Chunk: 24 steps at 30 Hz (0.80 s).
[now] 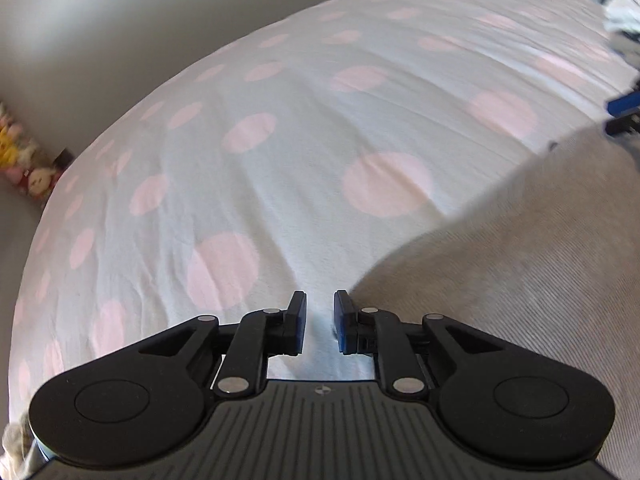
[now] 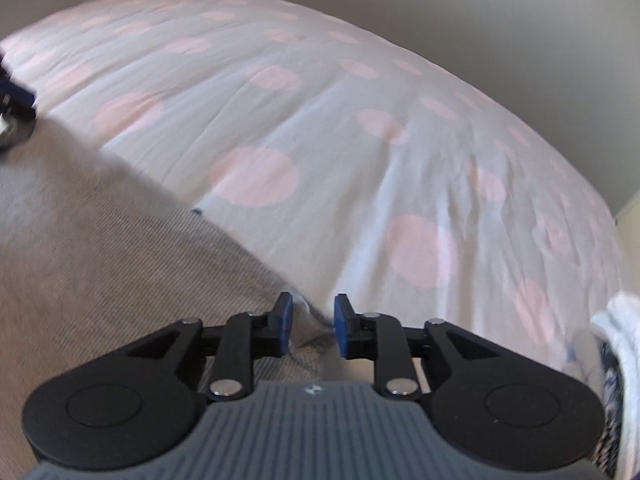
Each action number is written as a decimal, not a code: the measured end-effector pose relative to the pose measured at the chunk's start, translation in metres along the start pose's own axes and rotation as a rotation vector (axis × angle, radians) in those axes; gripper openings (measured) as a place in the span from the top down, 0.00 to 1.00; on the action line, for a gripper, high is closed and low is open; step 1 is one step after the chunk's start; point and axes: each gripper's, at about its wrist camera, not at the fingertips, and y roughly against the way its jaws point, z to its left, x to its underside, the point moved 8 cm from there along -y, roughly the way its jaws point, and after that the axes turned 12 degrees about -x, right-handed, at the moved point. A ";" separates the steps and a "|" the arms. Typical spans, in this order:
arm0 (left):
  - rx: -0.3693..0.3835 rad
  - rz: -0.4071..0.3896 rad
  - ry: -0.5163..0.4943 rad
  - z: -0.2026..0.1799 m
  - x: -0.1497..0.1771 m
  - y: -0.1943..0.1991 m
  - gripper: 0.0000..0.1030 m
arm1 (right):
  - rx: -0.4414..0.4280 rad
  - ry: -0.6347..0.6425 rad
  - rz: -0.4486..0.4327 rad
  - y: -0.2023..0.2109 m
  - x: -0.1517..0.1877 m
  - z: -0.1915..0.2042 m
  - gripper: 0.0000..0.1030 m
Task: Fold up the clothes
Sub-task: 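Lower the hem onto the shirt body and open both grippers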
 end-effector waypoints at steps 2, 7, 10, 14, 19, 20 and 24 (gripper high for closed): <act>-0.023 0.007 0.029 0.009 0.002 0.002 0.87 | 0.010 -0.070 -0.022 0.008 0.001 -0.010 0.73; -0.040 0.015 0.092 0.029 0.022 0.022 0.85 | -0.001 -0.167 -0.053 0.034 0.012 -0.018 0.72; -0.037 0.023 0.137 0.038 0.039 0.037 0.82 | -0.030 -0.213 -0.065 0.054 0.027 -0.013 0.72; 0.005 0.045 0.219 0.040 0.071 0.063 0.77 | -0.078 -0.268 -0.065 0.079 0.055 0.005 0.71; 0.067 0.047 0.352 0.034 0.108 0.104 0.67 | -0.119 -0.332 -0.093 0.111 0.097 0.033 0.67; 0.077 0.045 0.387 0.032 0.115 0.112 0.60 | -0.119 -0.347 -0.101 0.117 0.105 0.039 0.66; 0.122 0.064 0.556 0.020 0.145 0.137 0.55 | -0.111 -0.441 -0.153 0.137 0.139 0.057 0.59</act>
